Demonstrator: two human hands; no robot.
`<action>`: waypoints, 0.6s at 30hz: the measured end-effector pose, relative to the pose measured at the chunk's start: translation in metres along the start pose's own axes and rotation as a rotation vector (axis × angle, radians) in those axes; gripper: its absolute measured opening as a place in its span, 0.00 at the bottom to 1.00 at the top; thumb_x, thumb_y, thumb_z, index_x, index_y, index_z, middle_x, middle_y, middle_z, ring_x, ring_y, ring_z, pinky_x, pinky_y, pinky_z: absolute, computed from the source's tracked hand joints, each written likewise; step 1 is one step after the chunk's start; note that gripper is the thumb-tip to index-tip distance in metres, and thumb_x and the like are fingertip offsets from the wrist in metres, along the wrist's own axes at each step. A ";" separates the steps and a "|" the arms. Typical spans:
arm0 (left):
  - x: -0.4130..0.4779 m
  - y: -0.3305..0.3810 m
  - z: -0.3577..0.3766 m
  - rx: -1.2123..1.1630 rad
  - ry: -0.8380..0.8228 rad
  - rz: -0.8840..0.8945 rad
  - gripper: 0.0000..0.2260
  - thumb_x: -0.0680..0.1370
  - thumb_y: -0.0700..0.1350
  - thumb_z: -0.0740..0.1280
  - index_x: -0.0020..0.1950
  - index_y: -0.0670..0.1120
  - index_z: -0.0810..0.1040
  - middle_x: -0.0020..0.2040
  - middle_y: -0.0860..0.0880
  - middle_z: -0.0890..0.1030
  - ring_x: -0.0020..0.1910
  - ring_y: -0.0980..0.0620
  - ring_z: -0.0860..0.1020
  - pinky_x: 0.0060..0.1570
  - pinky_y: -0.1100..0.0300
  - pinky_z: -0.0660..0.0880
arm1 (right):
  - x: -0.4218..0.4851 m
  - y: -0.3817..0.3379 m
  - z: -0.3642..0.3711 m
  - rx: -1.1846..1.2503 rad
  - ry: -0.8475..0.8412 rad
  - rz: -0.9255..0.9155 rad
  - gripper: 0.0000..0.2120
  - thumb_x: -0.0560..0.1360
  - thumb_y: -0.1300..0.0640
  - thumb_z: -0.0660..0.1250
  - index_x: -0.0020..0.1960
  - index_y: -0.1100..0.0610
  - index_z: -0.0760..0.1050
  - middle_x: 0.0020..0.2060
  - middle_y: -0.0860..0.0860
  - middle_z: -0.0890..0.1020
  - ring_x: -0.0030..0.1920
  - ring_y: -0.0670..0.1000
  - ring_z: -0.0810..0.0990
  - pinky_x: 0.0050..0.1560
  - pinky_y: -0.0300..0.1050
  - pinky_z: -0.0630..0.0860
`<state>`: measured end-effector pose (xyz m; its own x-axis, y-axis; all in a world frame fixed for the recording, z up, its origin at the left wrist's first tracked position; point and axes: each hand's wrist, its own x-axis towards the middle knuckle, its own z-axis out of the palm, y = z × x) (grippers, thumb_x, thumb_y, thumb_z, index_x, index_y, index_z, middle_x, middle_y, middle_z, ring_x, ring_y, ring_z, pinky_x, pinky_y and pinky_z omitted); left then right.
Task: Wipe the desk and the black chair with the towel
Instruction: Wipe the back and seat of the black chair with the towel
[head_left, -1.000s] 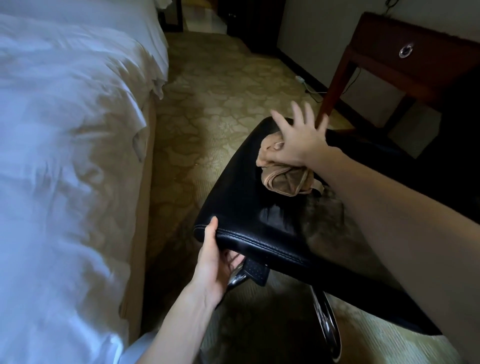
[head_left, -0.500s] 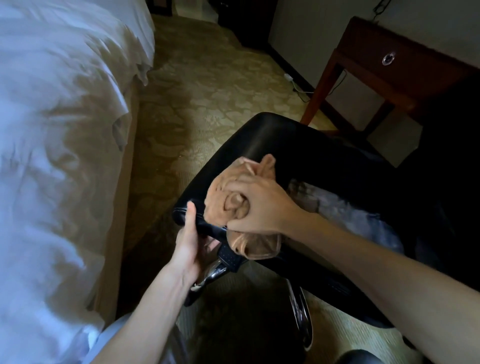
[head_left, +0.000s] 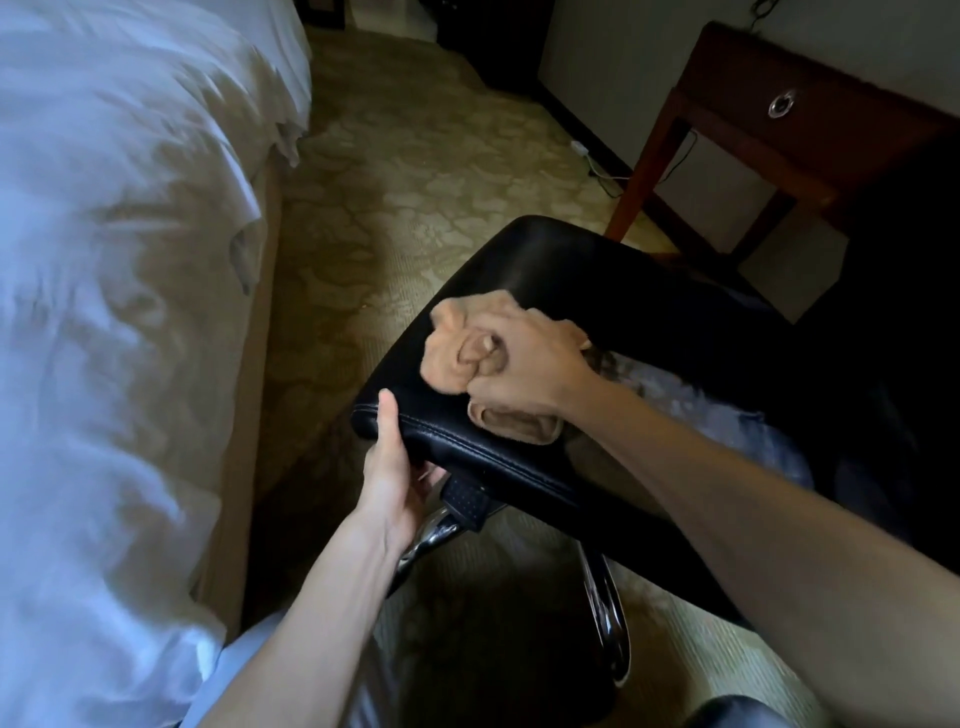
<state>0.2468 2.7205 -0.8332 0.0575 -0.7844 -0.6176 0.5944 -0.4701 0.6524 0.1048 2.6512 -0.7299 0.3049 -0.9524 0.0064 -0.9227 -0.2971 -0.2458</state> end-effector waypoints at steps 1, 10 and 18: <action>-0.010 -0.004 -0.006 0.040 -0.039 0.030 0.26 0.81 0.63 0.66 0.68 0.44 0.79 0.59 0.46 0.84 0.56 0.48 0.83 0.51 0.56 0.80 | -0.016 -0.011 0.001 0.012 -0.030 -0.089 0.22 0.64 0.38 0.68 0.55 0.45 0.78 0.53 0.47 0.80 0.55 0.55 0.80 0.53 0.48 0.70; 0.000 -0.005 -0.003 -0.055 -0.015 -0.052 0.30 0.78 0.68 0.66 0.68 0.46 0.77 0.59 0.43 0.86 0.56 0.46 0.85 0.39 0.57 0.84 | -0.010 0.026 -0.068 0.127 0.428 -0.091 0.27 0.63 0.42 0.70 0.60 0.49 0.79 0.52 0.51 0.80 0.54 0.57 0.79 0.56 0.54 0.77; -0.013 -0.010 -0.012 -0.095 -0.106 -0.049 0.31 0.77 0.67 0.67 0.71 0.47 0.75 0.58 0.45 0.87 0.53 0.48 0.87 0.55 0.52 0.81 | 0.039 0.081 -0.081 -0.389 -0.026 0.292 0.54 0.70 0.35 0.73 0.82 0.40 0.39 0.77 0.58 0.61 0.75 0.71 0.61 0.70 0.70 0.65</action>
<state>0.2496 2.7402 -0.8372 -0.0554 -0.8020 -0.5948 0.6682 -0.4724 0.5747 0.0232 2.5849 -0.6712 0.0214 -0.9992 -0.0347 -0.9888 -0.0263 0.1470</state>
